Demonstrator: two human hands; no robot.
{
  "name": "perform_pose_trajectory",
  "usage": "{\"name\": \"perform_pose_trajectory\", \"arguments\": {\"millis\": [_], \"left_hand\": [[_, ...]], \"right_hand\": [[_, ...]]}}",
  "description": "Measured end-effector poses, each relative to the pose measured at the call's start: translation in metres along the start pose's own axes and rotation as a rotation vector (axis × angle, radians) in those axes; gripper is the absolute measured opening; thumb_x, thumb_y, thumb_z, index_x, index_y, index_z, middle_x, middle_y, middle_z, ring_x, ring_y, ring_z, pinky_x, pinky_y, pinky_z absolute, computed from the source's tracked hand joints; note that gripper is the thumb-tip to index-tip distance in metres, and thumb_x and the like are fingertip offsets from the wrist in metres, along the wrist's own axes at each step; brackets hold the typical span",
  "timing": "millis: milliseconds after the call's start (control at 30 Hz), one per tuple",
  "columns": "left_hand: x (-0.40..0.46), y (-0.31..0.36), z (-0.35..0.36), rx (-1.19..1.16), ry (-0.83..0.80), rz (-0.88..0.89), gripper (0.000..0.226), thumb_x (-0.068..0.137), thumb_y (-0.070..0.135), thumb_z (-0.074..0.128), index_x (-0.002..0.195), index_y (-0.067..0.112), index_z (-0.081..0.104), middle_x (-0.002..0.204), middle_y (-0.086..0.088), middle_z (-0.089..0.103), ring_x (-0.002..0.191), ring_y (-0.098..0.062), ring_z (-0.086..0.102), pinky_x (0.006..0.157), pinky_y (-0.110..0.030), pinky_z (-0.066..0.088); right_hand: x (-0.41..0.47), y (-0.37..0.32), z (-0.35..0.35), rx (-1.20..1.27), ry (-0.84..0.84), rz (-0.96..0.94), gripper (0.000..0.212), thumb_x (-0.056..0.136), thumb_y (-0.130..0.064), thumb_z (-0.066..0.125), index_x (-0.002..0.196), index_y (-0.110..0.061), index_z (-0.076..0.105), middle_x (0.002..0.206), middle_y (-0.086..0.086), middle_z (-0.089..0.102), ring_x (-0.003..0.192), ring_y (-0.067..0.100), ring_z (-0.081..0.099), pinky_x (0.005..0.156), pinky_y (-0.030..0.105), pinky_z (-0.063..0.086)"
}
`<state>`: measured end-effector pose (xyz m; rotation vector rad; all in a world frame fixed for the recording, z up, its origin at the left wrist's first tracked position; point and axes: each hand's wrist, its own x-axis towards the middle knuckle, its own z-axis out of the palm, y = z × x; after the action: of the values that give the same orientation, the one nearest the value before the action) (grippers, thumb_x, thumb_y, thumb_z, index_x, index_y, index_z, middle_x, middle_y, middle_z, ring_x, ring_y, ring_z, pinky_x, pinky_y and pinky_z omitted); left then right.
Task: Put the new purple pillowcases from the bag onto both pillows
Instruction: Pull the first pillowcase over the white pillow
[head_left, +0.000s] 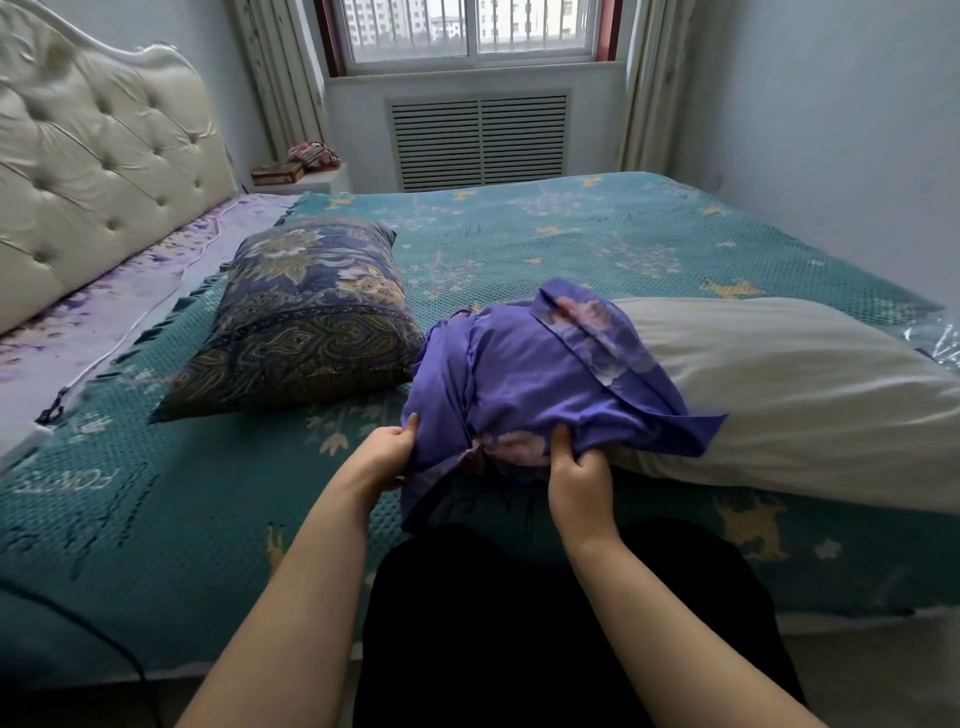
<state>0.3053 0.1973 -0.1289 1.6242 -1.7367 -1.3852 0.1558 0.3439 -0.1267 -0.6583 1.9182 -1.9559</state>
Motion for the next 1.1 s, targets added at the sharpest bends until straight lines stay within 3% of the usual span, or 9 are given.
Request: {"name": "perform_pose_trajectory", "arguments": {"millis": [133, 267, 400, 500, 667, 800, 900, 1000, 1100], "left_hand": [[0.004, 0.006, 0.005, -0.073, 0.052, 0.15, 0.032, 0.098, 0.03, 0.047, 0.073, 0.012, 0.056, 0.067, -0.007, 0.048, 0.061, -0.016, 0.04, 0.055, -0.029, 0.029], [-0.001, 0.018, 0.011, -0.258, 0.177, 0.236, 0.025, 0.099, 0.02, 0.044, 0.086, 0.006, 0.06, 0.077, -0.006, 0.055, 0.07, -0.015, 0.045, 0.061, -0.028, 0.036], [0.009, 0.034, -0.007, -0.517, 0.314, 0.237, 0.03, 0.101, 0.018, 0.041, 0.103, -0.004, 0.06, 0.082, -0.01, 0.057, 0.078, -0.019, 0.049, 0.068, -0.029, 0.039], [0.017, 0.047, -0.021, -0.548, 0.397, 0.164, 0.032, 0.102, 0.023, 0.038, 0.107, -0.001, 0.06, 0.085, -0.009, 0.056, 0.082, -0.02, 0.049, 0.071, -0.028, 0.038], [0.022, 0.045, -0.02, -0.586, 0.484, 0.098, 0.031, 0.101, 0.022, 0.041, 0.097, 0.0, 0.062, 0.083, -0.005, 0.052, 0.08, -0.02, 0.047, 0.065, -0.026, 0.036], [0.017, 0.033, -0.004, -0.415, 0.473, 0.101, 0.032, 0.1, 0.021, 0.04, 0.1, -0.003, 0.061, 0.089, -0.015, 0.059, 0.08, -0.023, 0.048, 0.069, -0.028, 0.036], [0.014, 0.019, -0.011, -0.131, 0.371, 0.032, 0.037, 0.1, 0.025, 0.04, 0.103, -0.005, 0.061, 0.108, -0.024, 0.061, 0.1, -0.035, 0.057, 0.079, -0.034, 0.041], [0.003, 0.023, -0.017, 0.219, 0.498, 0.059, 0.035, 0.094, 0.032, 0.052, 0.108, 0.001, 0.063, 0.12, -0.027, 0.057, 0.114, -0.041, 0.052, 0.093, -0.038, 0.042], [-0.019, 0.047, -0.004, 0.378, 0.449, 0.268, 0.043, 0.094, 0.047, 0.045, 0.106, 0.008, 0.058, 0.117, -0.022, 0.058, 0.111, -0.04, 0.053, 0.092, -0.042, 0.042]], "right_hand": [[0.002, 0.003, 0.009, -0.015, -0.235, 0.014, 0.028, 0.077, -0.03, 0.077, 0.087, -0.005, 0.072, 0.088, 0.003, 0.072, 0.088, 0.013, 0.068, 0.08, 0.023, 0.052], [0.009, -0.003, 0.021, -0.022, -0.33, 0.011, 0.015, 0.077, -0.022, 0.076, 0.085, -0.009, 0.073, 0.088, -0.001, 0.072, 0.088, 0.012, 0.067, 0.086, 0.031, 0.05], [0.019, -0.02, 0.024, -0.12, -0.172, -0.137, 0.021, 0.092, -0.009, 0.055, 0.108, 0.003, 0.063, 0.11, 0.008, 0.062, 0.106, 0.013, 0.052, 0.083, 0.02, 0.036], [0.035, -0.027, 0.0, -0.239, -0.065, -0.142, 0.037, 0.097, -0.01, 0.033, 0.107, 0.011, 0.062, 0.111, 0.025, 0.063, 0.106, 0.031, 0.058, 0.087, 0.033, 0.036], [0.116, -0.021, -0.117, -0.158, 0.422, 0.181, 0.036, 0.084, -0.009, 0.048, 0.116, -0.002, 0.061, 0.117, 0.024, 0.061, 0.107, 0.038, 0.059, 0.092, 0.047, 0.046], [0.117, -0.013, -0.143, -0.249, 0.431, 0.209, 0.033, 0.086, -0.005, 0.049, 0.117, 0.0, 0.059, 0.118, 0.027, 0.06, 0.109, 0.042, 0.057, 0.093, 0.046, 0.044], [0.104, -0.025, -0.142, -0.292, 0.578, 0.013, 0.034, 0.077, -0.002, 0.056, 0.109, 0.006, 0.057, 0.113, 0.03, 0.058, 0.109, 0.045, 0.053, 0.094, 0.044, 0.038], [0.093, -0.061, -0.127, -0.251, 0.802, -0.526, 0.036, 0.067, 0.003, 0.052, 0.103, 0.008, 0.054, 0.102, 0.027, 0.055, 0.099, 0.038, 0.049, 0.092, 0.041, 0.037], [0.084, -0.103, -0.089, -0.44, 0.57, -0.826, 0.03, 0.075, -0.003, 0.052, 0.105, -0.002, 0.057, 0.105, 0.015, 0.058, 0.103, 0.028, 0.051, 0.097, 0.037, 0.035]]}}
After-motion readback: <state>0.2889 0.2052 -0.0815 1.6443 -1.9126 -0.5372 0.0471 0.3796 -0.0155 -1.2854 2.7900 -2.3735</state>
